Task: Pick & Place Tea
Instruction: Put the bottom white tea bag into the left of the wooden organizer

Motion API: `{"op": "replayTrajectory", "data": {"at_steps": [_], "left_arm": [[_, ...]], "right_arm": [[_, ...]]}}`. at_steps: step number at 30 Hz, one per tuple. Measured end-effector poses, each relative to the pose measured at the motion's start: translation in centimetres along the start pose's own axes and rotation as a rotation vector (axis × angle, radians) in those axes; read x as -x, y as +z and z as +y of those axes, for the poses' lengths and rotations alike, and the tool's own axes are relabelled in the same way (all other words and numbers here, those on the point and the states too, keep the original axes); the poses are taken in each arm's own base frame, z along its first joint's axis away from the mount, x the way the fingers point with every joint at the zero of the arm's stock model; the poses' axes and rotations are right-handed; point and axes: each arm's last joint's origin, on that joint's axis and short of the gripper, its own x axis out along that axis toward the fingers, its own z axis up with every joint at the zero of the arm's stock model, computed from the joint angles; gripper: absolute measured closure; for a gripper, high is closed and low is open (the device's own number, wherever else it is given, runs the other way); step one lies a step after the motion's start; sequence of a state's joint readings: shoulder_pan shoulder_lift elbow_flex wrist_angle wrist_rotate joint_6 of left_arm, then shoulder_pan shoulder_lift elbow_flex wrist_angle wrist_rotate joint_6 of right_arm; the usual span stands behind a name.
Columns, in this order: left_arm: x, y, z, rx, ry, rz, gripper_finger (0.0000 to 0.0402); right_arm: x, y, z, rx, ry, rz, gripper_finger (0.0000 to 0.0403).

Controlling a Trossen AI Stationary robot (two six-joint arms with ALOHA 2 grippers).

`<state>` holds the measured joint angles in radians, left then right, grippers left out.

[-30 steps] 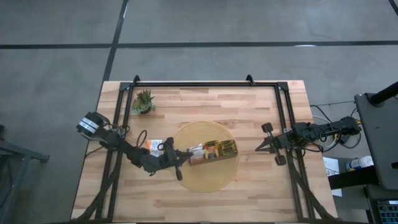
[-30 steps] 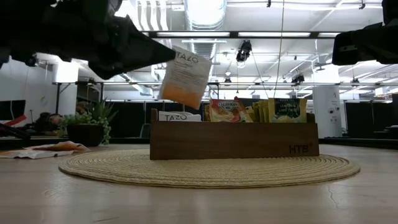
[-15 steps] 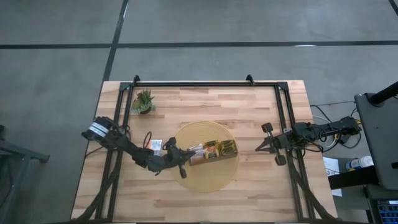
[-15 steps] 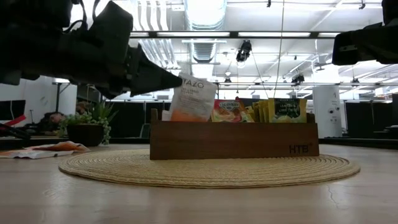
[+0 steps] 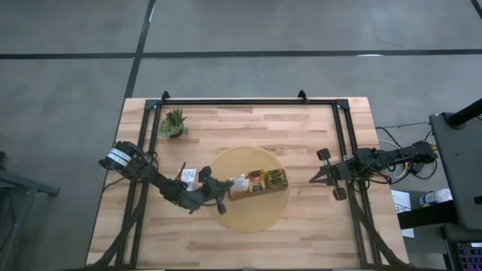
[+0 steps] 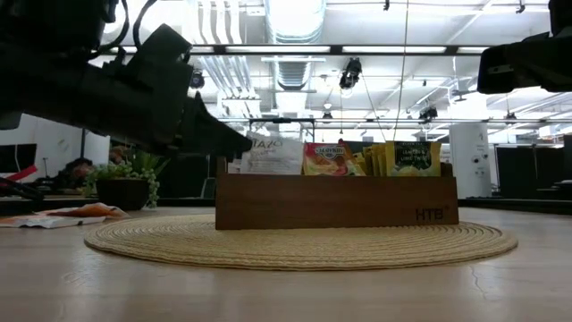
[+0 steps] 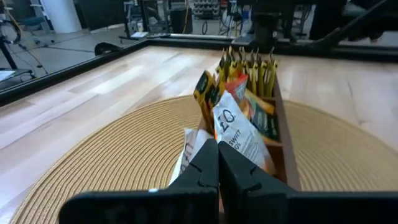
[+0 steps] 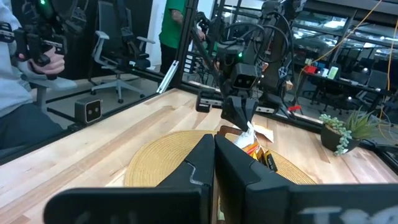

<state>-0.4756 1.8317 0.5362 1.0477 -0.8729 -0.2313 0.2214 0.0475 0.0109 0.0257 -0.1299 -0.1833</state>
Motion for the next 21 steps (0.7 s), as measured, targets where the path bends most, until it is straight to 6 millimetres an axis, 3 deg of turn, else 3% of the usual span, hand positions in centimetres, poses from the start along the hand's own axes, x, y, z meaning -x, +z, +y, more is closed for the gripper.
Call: {"op": "replayTrajectory", "data": {"at_steps": [21], "left_arm": [[0.22,-0.32,-0.57,-0.082,-0.173,0.062,0.0401]], "right_arm": [[0.0,0.0,0.0,0.0,0.0,0.0,0.0394]]}}
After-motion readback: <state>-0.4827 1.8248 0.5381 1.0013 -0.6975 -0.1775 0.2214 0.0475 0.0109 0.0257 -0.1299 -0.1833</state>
